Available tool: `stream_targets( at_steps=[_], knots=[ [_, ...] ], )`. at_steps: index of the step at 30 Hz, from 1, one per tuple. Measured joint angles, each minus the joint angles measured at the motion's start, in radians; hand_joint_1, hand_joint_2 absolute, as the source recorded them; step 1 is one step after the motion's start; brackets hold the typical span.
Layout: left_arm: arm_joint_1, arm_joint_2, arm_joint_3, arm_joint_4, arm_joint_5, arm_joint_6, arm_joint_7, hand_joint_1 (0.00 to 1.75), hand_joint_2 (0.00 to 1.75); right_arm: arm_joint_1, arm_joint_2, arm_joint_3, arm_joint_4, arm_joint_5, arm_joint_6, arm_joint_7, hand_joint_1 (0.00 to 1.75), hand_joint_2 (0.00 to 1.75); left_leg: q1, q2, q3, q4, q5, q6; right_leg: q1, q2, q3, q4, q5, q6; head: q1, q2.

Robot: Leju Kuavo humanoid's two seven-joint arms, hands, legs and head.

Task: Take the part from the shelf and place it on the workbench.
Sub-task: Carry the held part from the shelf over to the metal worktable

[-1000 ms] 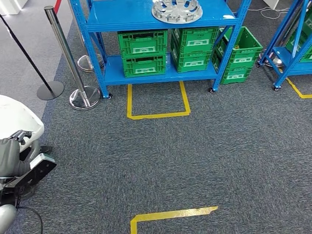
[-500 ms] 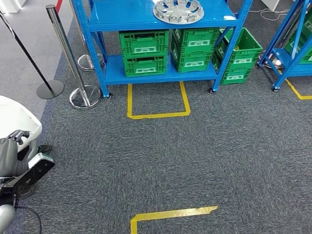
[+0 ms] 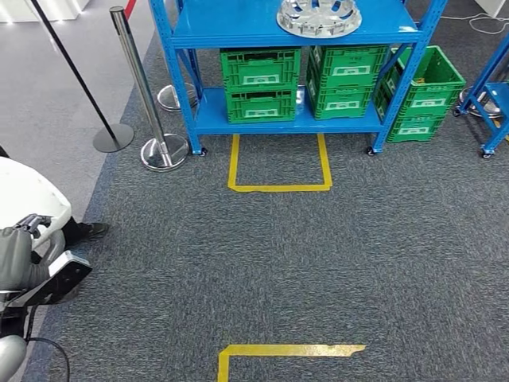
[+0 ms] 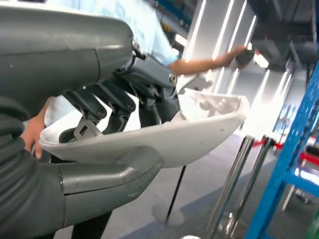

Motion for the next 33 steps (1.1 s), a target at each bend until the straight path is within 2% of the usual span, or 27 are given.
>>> stream_targets(
  at_steps=[2,3,4,5,6,7,9,10,11,13,14,16,17,18,19,20,21,22,23,24,25,26,27,28,29,31,33],
  knots=[
    [-0.001,0.001,0.0,0.0,0.0,0.0,0.0,1.75,1.75,0.0,0.0,0.0,0.0,0.002,-0.001,0.001,0.0,0.0,-0.001,0.038,-0.049,0.115,-0.066,-0.006,0.003,-0.023,-0.001,-0.001,0.001,-0.009,-0.006,0.0],
    [0.0,0.001,0.0,0.0,0.0,0.0,0.0,1.75,1.75,0.001,0.0,0.0,0.0,0.004,-0.002,0.002,0.0,0.0,-0.001,0.048,-0.078,0.187,-0.098,-0.008,0.005,-0.035,-0.002,-0.001,0.0,-0.011,-0.007,0.0],
    [0.001,0.0,0.0,0.0,0.0,0.0,0.0,1.75,1.75,0.002,0.0,0.0,0.0,0.006,-0.003,0.004,0.0,0.0,-0.001,0.052,-0.099,0.24,-0.116,-0.008,0.008,-0.048,-0.003,-0.001,0.0,-0.012,-0.007,0.0],
    [0.002,0.0,0.0,0.0,0.0,0.0,0.0,1.75,1.75,0.002,0.0,0.0,0.0,0.008,-0.003,0.005,0.0,0.0,-0.001,0.054,-0.104,0.259,-0.115,-0.007,0.01,-0.06,-0.003,-0.001,-0.001,-0.013,-0.007,0.0],
    [0.003,-0.001,0.001,0.0,0.0,0.0,0.0,1.75,1.75,0.002,0.0,0.0,0.0,0.01,-0.004,0.006,0.0,0.0,-0.002,0.057,-0.089,0.236,-0.096,-0.004,0.013,-0.072,-0.002,-0.001,-0.001,-0.014,-0.007,0.0],
    [0.003,-0.001,0.001,0.0,0.0,0.0,0.0,1.75,1.75,0.001,0.0,0.0,0.0,0.013,-0.004,0.007,0.0,0.0,-0.003,0.065,-0.056,0.177,-0.063,0.001,0.015,-0.084,0.0,-0.001,-0.002,-0.014,-0.007,0.0],
    [0.001,0.0,0.003,0.0,-0.001,0.0,0.0,1.75,1.75,-0.001,0.0,0.0,0.0,0.016,-0.004,0.007,0.0,0.0,-0.014,0.107,0.017,0.037,-0.014,0.017,0.02,-0.104,0.003,0.0,-0.006,-0.013,-0.007,0.0],
    [0.0,0.001,0.004,-0.001,-0.001,0.0,0.0,1.75,1.75,-0.001,0.0,0.0,0.0,0.017,-0.004,0.008,0.0,0.0,-0.02,0.127,0.038,-0.007,-0.005,0.024,0.023,-0.114,0.004,0.001,-0.008,-0.011,-0.006,0.0],
    [0.0,0.002,0.006,-0.001,-0.001,0.0,0.0,1.75,1.75,-0.002,0.0,-0.001,0.0,0.017,-0.004,0.009,0.0,0.0,-0.025,0.138,0.044,-0.025,-0.007,0.029,0.026,-0.125,0.003,0.002,-0.01,-0.008,-0.006,0.0],
    [0.002,0.003,0.007,-0.002,-0.002,0.0,0.0,1.75,1.75,-0.003,0.0,-0.001,0.0,0.017,-0.004,0.01,0.0,0.0,-0.026,0.122,0.04,-0.031,-0.005,0.036,0.029,-0.148,0.004,0.001,-0.013,-0.001,-0.005,0.0],
    [0.004,0.003,0.007,-0.002,-0.002,0.0,0.0,1.75,1.75,-0.004,0.0,-0.002,0.0,0.017,-0.004,0.01,0.0,0.0,-0.024,0.11,0.039,-0.034,-0.002,0.041,0.028,-0.141,0.003,0.005,-0.02,0.004,-0.005,0.0],
    [0.003,0.004,0.008,-0.005,-0.002,0.001,0.001,1.75,1.75,-0.005,0.0,-0.002,0.0,0.018,-0.004,0.009,0.0,0.0,-0.017,0.088,0.037,-0.04,0.006,0.052,0.024,-0.09,-0.025,0.064,-0.061,0.012,-0.002,0.0],
    [0.003,0.004,0.008,-0.006,-0.002,0.001,0.001,1.75,1.75,-0.005,0.0,-0.002,0.0,0.018,-0.003,0.01,0.0,0.0,-0.016,0.077,0.034,-0.04,0.008,0.055,0.021,-0.056,-0.056,0.128,-0.094,0.015,0.0,0.0],
    [0.003,0.004,0.007,-0.006,-0.003,0.001,0.001,1.75,1.75,-0.003,0.0,-0.003,0.0,0.019,-0.002,0.01,0.0,0.0,-0.015,0.066,0.032,-0.04,0.009,0.057,0.02,-0.035,-0.091,0.201,-0.126,0.017,0.001,0.0],
    [0.004,0.003,0.007,-0.006,-0.003,0.001,0.0,1.75,1.75,-0.002,0.0,-0.002,0.0,0.021,-0.001,0.012,0.0,0.0,-0.015,0.054,0.03,-0.04,0.01,0.058,0.02,-0.027,-0.123,0.265,-0.147,0.018,0.001,0.0],
    [0.006,0.003,0.007,-0.006,-0.003,0.001,0.0,1.75,1.75,-0.001,0.0,-0.002,0.0,0.023,0.001,0.014,0.0,0.0,-0.015,0.041,0.029,-0.039,0.011,0.058,0.02,-0.024,-0.144,0.301,-0.151,0.018,0.0,0.0],
    [0.008,0.003,0.008,-0.006,-0.003,0.001,0.0,1.75,1.75,0.0,0.0,-0.002,0.0,0.028,0.003,0.016,0.0,0.0,-0.015,0.028,0.029,-0.038,0.011,0.058,0.02,-0.023,-0.143,0.292,-0.13,0.018,0.0,0.0],
    [0.011,0.003,0.009,-0.006,-0.003,0.002,0.0,1.75,1.75,0.0,0.0,-0.001,0.0,0.033,0.005,0.019,0.0,0.0,-0.015,0.014,0.03,-0.037,0.011,0.057,0.02,-0.018,-0.125,0.244,-0.093,0.016,0.0,0.0],
    [0.014,0.003,0.011,-0.006,-0.003,0.002,0.0,1.75,1.75,-0.001,0.0,-0.001,0.0,0.038,0.007,0.022,0.0,0.0,-0.015,0.001,0.031,-0.035,0.011,0.055,0.018,-0.001,-0.093,0.17,-0.051,0.014,0.0,0.0],
    [0.017,0.003,0.015,-0.007,-0.003,0.003,0.0,1.75,1.75,-0.002,0.0,-0.001,0.001,0.044,0.009,0.026,0.0,0.0,-0.016,-0.011,0.029,-0.032,0.01,0.051,0.015,0.028,-0.062,0.098,-0.02,0.012,0.0,0.0],
    [0.02,0.003,0.019,-0.008,-0.003,0.003,-0.001,1.75,1.75,-0.003,0.0,-0.001,0.001,0.05,0.011,0.029,0.0,0.0,-0.016,-0.023,0.024,-0.028,0.01,0.046,0.012,0.053,-0.037,0.047,-0.003,0.01,0.0,0.0],
    [0.022,0.003,0.023,-0.008,-0.003,0.003,-0.003,1.75,1.75,-0.003,0.0,-0.002,0.002,0.055,0.011,0.033,0.0,0.0,-0.015,-0.034,0.019,-0.025,0.012,0.04,0.01,0.072,-0.024,0.022,0.0,0.008,-0.001,0.0],
    [0.026,0.003,0.026,-0.009,-0.004,0.002,-0.005,1.75,1.75,-0.003,0.0,-0.002,0.002,0.06,0.011,0.037,0.0,0.0,-0.014,-0.047,0.013,-0.024,0.015,0.033,0.01,0.076,-0.02,0.017,-0.004,0.006,-0.001,0.0],
    [0.029,0.004,0.028,-0.01,-0.005,0.001,-0.007,1.75,1.75,-0.003,0.0,-0.002,0.002,0.065,0.011,0.04,0.0,0.0,-0.012,-0.061,0.008,-0.024,0.018,0.027,0.009,0.063,-0.017,0.015,-0.003,0.002,-0.001,0.0],
    [0.033,0.004,0.029,-0.011,-0.006,0.001,-0.009,1.75,1.75,-0.003,0.0,-0.002,0.001,0.068,0.011,0.043,0.0,0.0,-0.012,-0.063,0.004,-0.021,0.017,0.021,0.009,0.049,-0.016,0.012,-0.001,-0.003,-0.001,0.0],
    [0.034,0.005,0.032,-0.012,-0.01,-0.002,-0.011,1.75,1.75,-0.003,0.001,-0.002,0.001,0.074,0.012,0.045,0.0,0.0,-0.014,-0.023,-0.019,0.027,-0.014,0.01,0.006,0.019,-0.014,0.007,0.002,-0.014,-0.007,0.0],
    [0.028,0.004,0.031,-0.012,-0.012,-0.004,-0.012,1.75,1.75,-0.001,0.001,-0.002,0.001,0.076,0.012,0.047,0.0,0.0,-0.013,0.036,-0.072,0.148,-0.078,0.0,0.008,-0.012,-0.013,0.006,0.0,-0.021,-0.013,0.0]
  ],
)
